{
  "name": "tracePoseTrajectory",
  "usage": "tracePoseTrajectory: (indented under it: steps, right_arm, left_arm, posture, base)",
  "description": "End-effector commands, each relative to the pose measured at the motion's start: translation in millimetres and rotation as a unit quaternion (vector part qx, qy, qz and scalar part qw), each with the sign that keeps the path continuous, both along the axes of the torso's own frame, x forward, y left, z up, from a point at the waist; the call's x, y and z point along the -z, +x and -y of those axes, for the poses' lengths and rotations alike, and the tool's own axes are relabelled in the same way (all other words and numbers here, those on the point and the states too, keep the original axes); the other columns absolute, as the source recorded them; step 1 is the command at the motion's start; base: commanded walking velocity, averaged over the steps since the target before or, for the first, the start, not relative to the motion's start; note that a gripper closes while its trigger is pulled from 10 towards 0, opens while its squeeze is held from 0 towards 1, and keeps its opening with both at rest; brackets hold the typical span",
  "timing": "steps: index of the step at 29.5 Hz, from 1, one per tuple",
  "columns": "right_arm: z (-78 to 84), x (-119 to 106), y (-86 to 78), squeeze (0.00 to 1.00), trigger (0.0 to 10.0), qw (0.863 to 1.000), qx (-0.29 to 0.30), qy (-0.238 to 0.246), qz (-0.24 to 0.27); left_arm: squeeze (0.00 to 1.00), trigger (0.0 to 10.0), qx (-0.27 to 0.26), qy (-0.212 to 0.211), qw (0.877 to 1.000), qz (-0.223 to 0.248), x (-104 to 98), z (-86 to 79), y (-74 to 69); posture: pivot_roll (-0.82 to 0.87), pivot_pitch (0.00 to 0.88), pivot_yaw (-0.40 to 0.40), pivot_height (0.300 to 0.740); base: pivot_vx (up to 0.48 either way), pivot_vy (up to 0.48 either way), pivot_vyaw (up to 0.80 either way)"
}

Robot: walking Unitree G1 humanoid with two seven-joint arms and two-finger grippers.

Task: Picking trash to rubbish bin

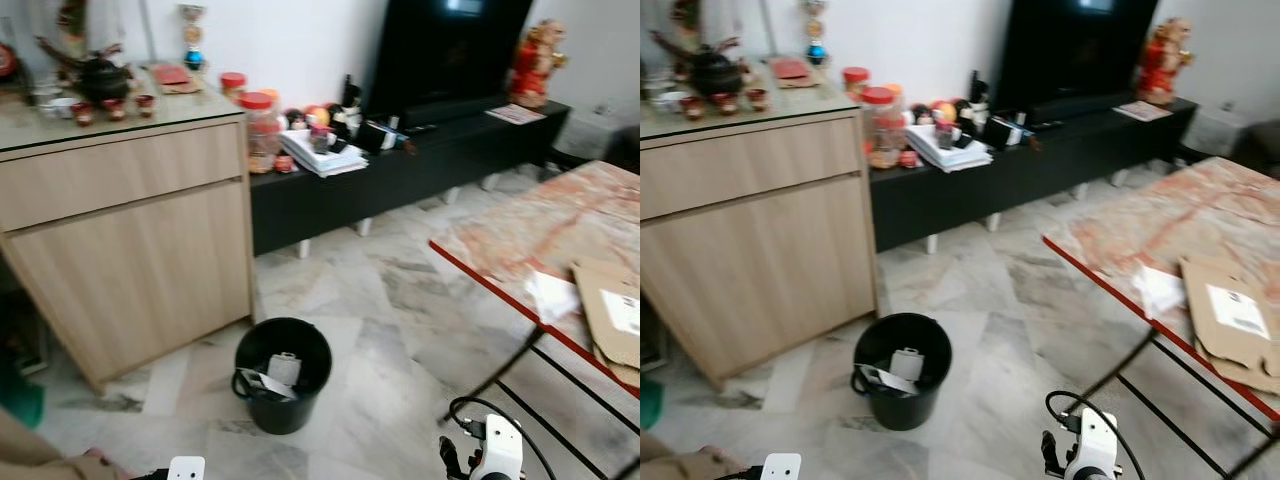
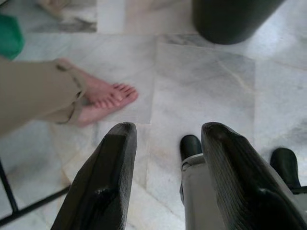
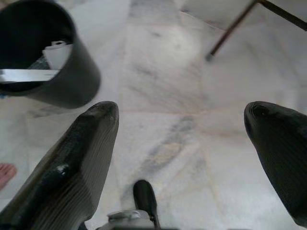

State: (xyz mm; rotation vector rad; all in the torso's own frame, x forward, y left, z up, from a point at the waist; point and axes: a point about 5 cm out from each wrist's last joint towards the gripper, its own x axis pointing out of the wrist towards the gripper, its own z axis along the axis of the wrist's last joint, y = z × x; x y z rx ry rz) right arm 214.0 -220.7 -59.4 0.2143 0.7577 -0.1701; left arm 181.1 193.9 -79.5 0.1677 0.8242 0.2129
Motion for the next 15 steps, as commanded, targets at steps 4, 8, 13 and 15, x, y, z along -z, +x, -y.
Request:
tracePoseTrajectory:
  steps: [4,8,13,15]
  right_arm:
    - [1.9,1.9,-3.2,0.0,10.0,1.0,0.01,0.001,-0.008]
    - [1.2,2.3,-3.6,0.0,10.0,1.0,0.011,0.001,-0.009]
    - [0.7,2.6,-3.8,0.0,10.0,1.0,0.012,0.002,-0.01]
    - [0.3,2.8,-3.9,0.0,10.0,1.0,0.012,0.002,-0.01]
  left_arm:
    - [0.0,10.0,0.005,0.0,1.0,-0.013,3.1,3.9,-4.6]
    - [0.0,10.0,0.007,0.002,1.0,-0.016,3.7,3.9,-5.6]
    - [0.0,10.0,0.01,0.003,1.0,-0.017,3.8,4.1,-5.6]
    - [0.0,10.0,0.012,0.003,1.0,-0.017,3.7,5.0,-5.1]
  posture:
    - [-0.09,0.026,-0.114,0.74]
    - [-0.08,0.022,-0.112,0.74]
    - [-0.08,0.02,-0.111,0.74]
    - [-0.08,0.017,-0.109,0.74]
  base:
    - [0.0,0.0,-0.8]
    - [0.0,0.0,-0.8]
    - [0.0,0.0,-0.8]
    - [0.0,0.0,-0.8]
